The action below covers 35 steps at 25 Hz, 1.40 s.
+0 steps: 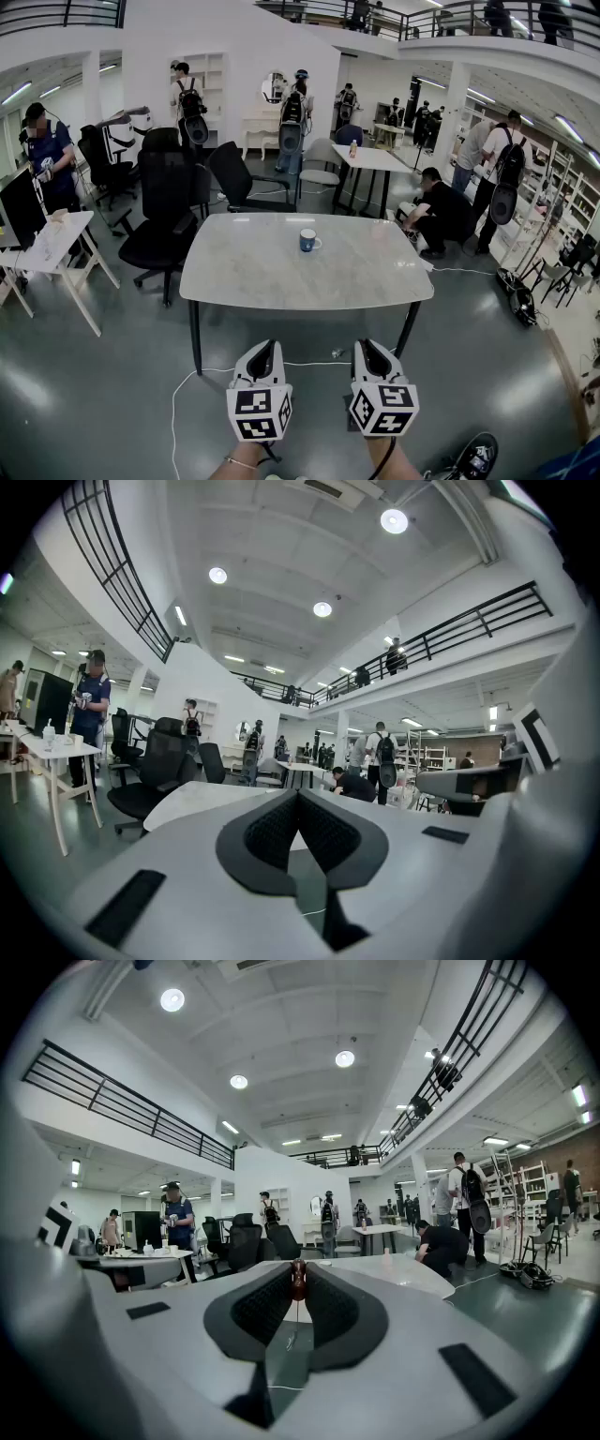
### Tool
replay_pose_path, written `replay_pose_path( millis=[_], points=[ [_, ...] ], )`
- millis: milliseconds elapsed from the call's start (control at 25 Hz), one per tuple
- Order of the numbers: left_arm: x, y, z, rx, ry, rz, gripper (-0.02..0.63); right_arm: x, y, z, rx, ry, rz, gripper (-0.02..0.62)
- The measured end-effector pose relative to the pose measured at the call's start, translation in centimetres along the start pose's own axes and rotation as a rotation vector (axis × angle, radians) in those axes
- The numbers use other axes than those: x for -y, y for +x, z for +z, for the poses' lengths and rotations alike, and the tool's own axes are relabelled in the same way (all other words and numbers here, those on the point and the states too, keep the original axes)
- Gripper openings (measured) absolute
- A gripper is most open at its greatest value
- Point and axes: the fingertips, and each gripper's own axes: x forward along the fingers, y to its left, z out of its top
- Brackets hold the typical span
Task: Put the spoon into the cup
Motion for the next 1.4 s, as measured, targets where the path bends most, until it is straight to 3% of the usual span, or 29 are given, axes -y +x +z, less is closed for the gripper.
replay_pose_path(
  millis=[600,880,1400],
  points=[
    [-1.8,-1.2,-0.1,-0.008,-0.004,-0.022,0.018,-2.5,-0.6,-0.5,0.001,0.033,0.005,0.066],
    [-1.9,-0.5,-1.1,-0.026,-0.013,-0.017,0.018,-1.4,-0.3,-1.7,-0.017,0.053,-0.013,0.066],
    [-2.8,9.7,-0.2,-0.022,-0.001,0.024,0.018,3.6,9.3,0.7,-0.002,0.061,0.008,0.066]
  ],
)
